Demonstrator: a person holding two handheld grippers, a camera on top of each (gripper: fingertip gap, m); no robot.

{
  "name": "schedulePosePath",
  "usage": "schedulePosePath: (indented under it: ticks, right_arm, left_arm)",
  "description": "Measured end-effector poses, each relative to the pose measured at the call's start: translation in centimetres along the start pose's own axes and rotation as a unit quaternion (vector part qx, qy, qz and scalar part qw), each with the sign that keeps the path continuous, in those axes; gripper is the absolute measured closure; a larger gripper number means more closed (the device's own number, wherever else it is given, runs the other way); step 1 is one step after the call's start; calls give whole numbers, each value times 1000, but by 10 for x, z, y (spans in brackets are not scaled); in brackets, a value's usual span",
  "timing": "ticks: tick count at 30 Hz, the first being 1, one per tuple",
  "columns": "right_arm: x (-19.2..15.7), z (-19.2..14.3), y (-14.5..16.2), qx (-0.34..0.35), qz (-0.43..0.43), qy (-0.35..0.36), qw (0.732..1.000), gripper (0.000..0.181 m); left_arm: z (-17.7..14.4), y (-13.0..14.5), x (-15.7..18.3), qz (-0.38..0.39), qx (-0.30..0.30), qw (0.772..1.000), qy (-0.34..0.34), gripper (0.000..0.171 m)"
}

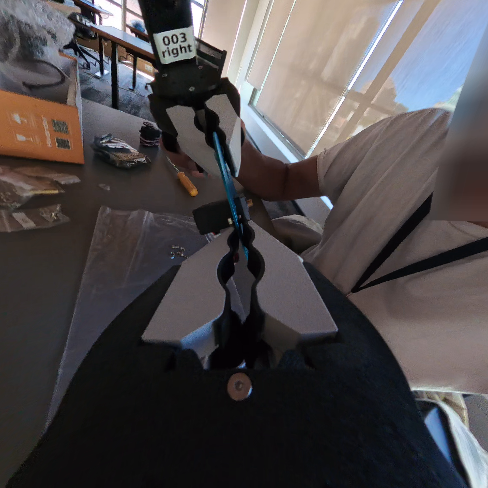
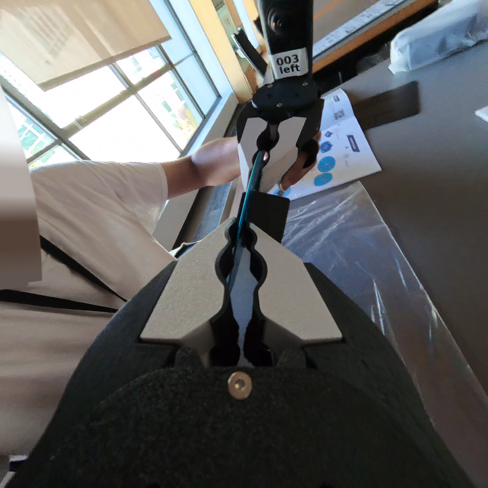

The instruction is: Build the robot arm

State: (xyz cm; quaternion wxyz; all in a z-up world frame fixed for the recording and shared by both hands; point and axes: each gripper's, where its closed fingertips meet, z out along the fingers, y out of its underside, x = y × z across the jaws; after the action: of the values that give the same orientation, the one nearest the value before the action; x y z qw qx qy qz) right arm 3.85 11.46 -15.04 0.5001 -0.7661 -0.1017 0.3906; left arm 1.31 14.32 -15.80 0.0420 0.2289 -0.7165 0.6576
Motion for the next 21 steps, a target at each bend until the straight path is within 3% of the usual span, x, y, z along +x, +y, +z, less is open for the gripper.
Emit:
schedulePosePath:
  ticks: [4, 7, 10, 15, 21]
  right_arm:
    - [13, 2, 8, -20, -45, 57, 997, 181]
    - [19, 5, 18, -35, -79, 63, 994, 180]
    - [16, 5, 16, -15, -84, 48, 995, 179]
    - [20, -5, -4, 66, -61, 33, 995, 156]
    - [16, 16, -6, 111, -36, -12, 993, 112]
  left_arm:
    - [-1, 13, -9, 72, -38, 992, -93, 170]
    - [-3, 22, -9, 141, -76, 974, -160, 170]
    - [-8, 19, -4, 127, -74, 972, -184, 170]
    - [-27, -5, -3, -12, 56, 981, -184, 171]
    - [-38, -17, 11, -32, 177, 971, -154, 171]
